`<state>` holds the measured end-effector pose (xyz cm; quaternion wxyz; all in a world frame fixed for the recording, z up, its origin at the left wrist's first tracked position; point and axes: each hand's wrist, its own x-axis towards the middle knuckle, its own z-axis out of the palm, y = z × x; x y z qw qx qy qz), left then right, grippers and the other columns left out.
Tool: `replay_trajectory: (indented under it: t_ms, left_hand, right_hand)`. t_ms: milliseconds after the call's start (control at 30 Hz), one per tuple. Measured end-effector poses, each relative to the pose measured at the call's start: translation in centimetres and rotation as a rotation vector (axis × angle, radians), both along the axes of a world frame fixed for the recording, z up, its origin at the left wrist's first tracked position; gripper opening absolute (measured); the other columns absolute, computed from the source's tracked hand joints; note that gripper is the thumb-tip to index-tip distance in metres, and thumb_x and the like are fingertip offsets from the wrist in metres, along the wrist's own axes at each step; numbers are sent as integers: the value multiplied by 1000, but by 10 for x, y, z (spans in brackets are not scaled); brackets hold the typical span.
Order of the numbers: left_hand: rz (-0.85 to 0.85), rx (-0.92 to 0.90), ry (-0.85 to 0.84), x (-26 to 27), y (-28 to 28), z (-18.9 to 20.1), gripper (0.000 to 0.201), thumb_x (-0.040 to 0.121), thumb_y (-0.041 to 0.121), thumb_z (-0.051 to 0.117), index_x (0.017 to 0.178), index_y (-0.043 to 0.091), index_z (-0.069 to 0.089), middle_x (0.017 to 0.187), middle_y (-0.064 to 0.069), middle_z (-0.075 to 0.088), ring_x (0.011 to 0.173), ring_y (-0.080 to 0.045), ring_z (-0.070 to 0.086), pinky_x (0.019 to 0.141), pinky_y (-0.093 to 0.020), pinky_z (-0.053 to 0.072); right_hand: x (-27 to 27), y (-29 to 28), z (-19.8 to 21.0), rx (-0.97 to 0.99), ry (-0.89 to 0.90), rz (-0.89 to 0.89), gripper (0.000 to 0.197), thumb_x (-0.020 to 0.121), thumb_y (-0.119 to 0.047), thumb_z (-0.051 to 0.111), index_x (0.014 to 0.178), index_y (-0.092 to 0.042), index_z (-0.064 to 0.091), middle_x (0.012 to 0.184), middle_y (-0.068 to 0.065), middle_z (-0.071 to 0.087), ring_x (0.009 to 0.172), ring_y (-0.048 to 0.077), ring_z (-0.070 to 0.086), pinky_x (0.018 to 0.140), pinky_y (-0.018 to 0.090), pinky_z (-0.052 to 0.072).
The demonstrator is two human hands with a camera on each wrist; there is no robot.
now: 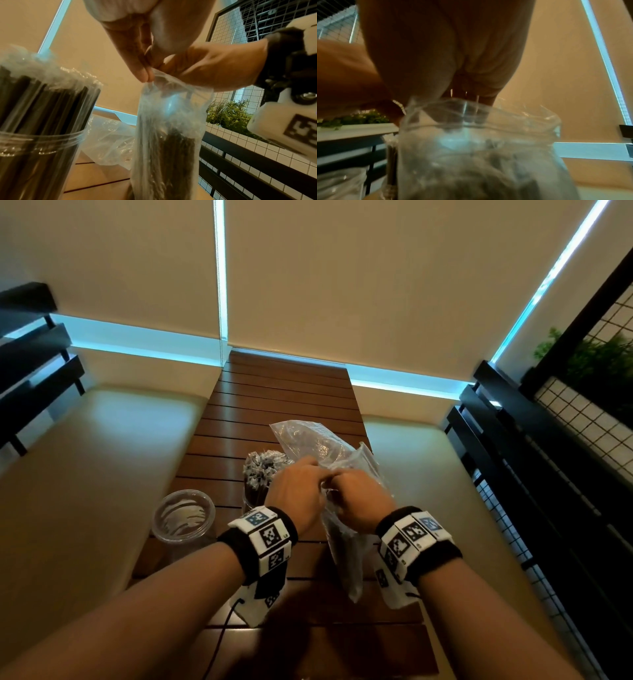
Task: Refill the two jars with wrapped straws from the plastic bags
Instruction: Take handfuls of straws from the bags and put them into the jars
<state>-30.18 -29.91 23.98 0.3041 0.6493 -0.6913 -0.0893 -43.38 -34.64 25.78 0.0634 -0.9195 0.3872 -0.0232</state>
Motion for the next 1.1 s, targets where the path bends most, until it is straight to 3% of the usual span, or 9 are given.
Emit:
replay_trajectory:
  t_ms: [100, 300, 433, 567, 800, 900, 967, 1033, 1100]
  left_hand:
    - [-44, -22, 10, 0, 0, 8, 29, 91, 16, 63, 115, 31, 70, 96, 8, 58, 83, -9, 51, 77, -20, 40]
    - [-47, -21, 14, 0, 7, 9, 20, 89, 21, 65, 108, 24, 71, 102, 5, 59, 89, -15, 60, 82, -30, 51]
    - [-45, -47, -23, 4, 5, 17, 21, 91, 20, 65, 111, 25, 70, 102, 8, 58, 86, -11, 56, 85, -26, 49]
    - [-58, -39, -22, 4, 6, 20, 23, 91, 17, 66, 113, 22, 70, 107, 6, 61, 91, -14, 60, 87, -30, 51]
    - [-121, -56, -19, 0, 12, 22, 25, 92, 15, 64, 115, 22, 69, 109, 4, 61, 91, -12, 57, 89, -30, 51]
    - [-201, -45, -44, -6, 17, 18, 24, 90, 23, 68, 114, 24, 70, 110, 6, 61, 92, -13, 59, 86, -32, 52]
    - [-236, -61, -61, -8, 18, 16, 24, 91, 28, 66, 113, 22, 71, 109, 7, 61, 90, -14, 60, 84, -33, 53]
    - [-247, -62, -73, -6, 18, 14, 24, 90, 28, 67, 113, 22, 71, 108, 7, 62, 88, -12, 60, 84, -32, 52]
    - [-229, -76, -90, -1, 18, 11, 22, 87, 26, 72, 109, 25, 72, 102, 10, 61, 82, -8, 58, 80, -30, 54]
  right_hand:
    - [-2, -5, -3, -63, 176, 34, 29, 90, -29, 56, 114, -14, 65, 126, 1, 57, 115, 16, 49, 100, 32, 42]
    - [0, -10, -14, -113, 349, -8, 41, 92, -40, 44, 122, -18, 61, 129, 6, 51, 115, 25, 45, 98, 44, 44]
    - [5, -7, -13, -183, 317, 120, 33, 97, -26, 51, 126, -12, 58, 139, 7, 44, 124, 22, 41, 105, 35, 37]
    - [4, -10, -18, -80, 375, 115, 29, 99, -24, 46, 124, -12, 55, 127, 8, 59, 107, 23, 60, 92, 35, 50]
    - [-3, -8, -29, -220, 433, 23, 38, 93, -45, 45, 116, -22, 65, 125, 4, 59, 124, 24, 44, 107, 42, 31]
    - [5, -6, -34, 0, 174, -68, 35, 102, -26, 41, 123, -3, 58, 133, 16, 54, 104, 8, 56, 99, 26, 39]
    - [21, 4, -28, 310, -252, -261, 50, 104, -29, 33, 137, 7, 41, 142, 25, 44, 65, -12, 59, 69, 8, 46]
    - [31, 6, -31, 342, -137, -322, 45, 103, -19, 34, 136, 11, 40, 127, 15, 56, 50, -12, 57, 55, 5, 45]
    - [28, 17, -38, 164, 149, -396, 27, 98, -4, 48, 123, -3, 57, 103, 6, 61, 75, 0, 63, 73, 13, 51]
